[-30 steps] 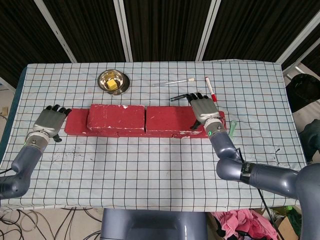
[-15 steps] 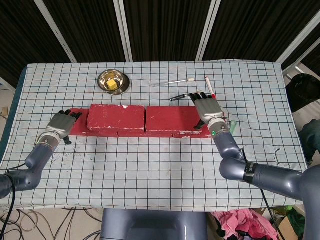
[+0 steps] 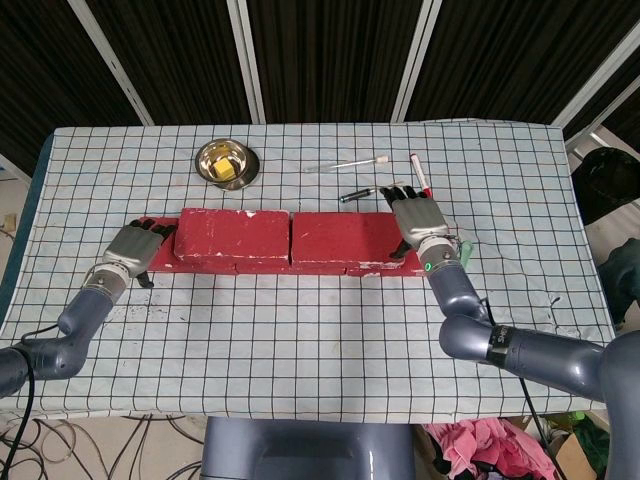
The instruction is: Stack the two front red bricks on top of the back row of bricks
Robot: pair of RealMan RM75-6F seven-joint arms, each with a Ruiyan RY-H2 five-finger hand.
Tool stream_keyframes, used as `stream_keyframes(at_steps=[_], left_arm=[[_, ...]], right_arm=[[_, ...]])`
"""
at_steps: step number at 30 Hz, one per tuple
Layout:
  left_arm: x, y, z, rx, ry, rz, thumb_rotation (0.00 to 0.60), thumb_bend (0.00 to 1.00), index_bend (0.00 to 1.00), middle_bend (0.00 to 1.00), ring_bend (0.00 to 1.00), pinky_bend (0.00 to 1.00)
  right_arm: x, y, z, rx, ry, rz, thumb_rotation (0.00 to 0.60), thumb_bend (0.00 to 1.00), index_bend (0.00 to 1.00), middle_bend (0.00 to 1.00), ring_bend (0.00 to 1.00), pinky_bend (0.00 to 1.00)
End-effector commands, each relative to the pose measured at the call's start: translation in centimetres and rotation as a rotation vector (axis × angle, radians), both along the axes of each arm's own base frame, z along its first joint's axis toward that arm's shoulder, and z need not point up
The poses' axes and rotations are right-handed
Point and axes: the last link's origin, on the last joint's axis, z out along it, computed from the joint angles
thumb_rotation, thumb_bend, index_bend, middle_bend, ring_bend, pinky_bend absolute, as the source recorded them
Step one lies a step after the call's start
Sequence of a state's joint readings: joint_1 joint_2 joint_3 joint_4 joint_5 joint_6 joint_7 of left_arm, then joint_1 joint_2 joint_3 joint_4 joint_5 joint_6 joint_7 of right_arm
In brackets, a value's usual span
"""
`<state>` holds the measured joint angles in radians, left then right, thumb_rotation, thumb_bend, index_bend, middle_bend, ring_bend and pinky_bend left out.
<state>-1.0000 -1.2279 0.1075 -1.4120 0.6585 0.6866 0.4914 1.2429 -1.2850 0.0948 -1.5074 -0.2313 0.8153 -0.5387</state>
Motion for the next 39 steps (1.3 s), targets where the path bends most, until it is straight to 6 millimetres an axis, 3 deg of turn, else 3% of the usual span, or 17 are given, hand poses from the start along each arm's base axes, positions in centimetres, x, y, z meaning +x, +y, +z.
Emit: stream_keyframes(at_steps=[1, 21, 25, 33, 39], left_arm=[[0.1, 0.0, 0.0, -0.001, -0.005, -0.002, 0.6, 0.1, 0.05, 0.14, 0.05, 0.12], [0.8, -0.3, -0.1, -0.01, -0.017, -0.026, 0.6, 0.1, 0.05, 0.14, 0.05, 0.12], [0.7, -0.4, 0.2, -0.008, -0.01, -0.025, 0.6, 0.1, 0.1, 0.14, 0.05, 0.12], [0.4, -1.6, 3.0, 0.056, -0.009, 0.009, 0.6, 0.1, 0.11, 0.14, 0.04, 0.12], [1.8, -3.2, 5.7, 0.125, -0.105, -0.004, 0.6, 0.1, 0.11, 0.14, 0.04, 0.12]], right_arm=[[0.0, 0.0, 0.0, -0.002, 0.0, 0.001, 0.6, 0.0, 0.02, 0.05, 0.0, 0.11], [-0.4, 0.1, -0.2, -0.003, -0.001, -0.014, 0.6, 0.0, 0.02, 0.05, 0.0, 0.11], [-0.4, 0.1, -0.1, -0.003, -0.002, -0.014, 0.6, 0.0, 0.02, 0.05, 0.0, 0.11], [-0.3, 0.2, 0.5, -0.012, -0.013, -0.012, 0.6, 0.0, 0.02, 0.05, 0.0, 0.11], [-1.3, 0.4, 3.4, -0.074, -0.008, -0.017, 0.6, 0.0, 0.02, 0.05, 0.0, 0.11]])
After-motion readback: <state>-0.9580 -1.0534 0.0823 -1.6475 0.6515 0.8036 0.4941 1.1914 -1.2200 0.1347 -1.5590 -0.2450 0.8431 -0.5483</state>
